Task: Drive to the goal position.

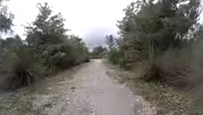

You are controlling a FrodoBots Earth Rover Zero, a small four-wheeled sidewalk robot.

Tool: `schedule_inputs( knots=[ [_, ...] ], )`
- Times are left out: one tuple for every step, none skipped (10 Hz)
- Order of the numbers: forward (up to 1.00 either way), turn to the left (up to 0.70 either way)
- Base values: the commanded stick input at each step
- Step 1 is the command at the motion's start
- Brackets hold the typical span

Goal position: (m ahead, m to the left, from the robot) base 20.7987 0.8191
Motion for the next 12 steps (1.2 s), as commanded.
schedule_inputs(
  knots=[
    [0.68, 0.00],
    [0.68, 0.00],
    [0.68, 0.00],
    [0.68, 0.00],
    [0.68, 0.00],
    [0.68, 0.00],
    [0.68, 0.00],
    [0.68, 0.00],
    [0.68, 0.00],
    [0.68, 0.00],
    [0.68, 0.19],
    [0.68, 0.31]
  ],
)
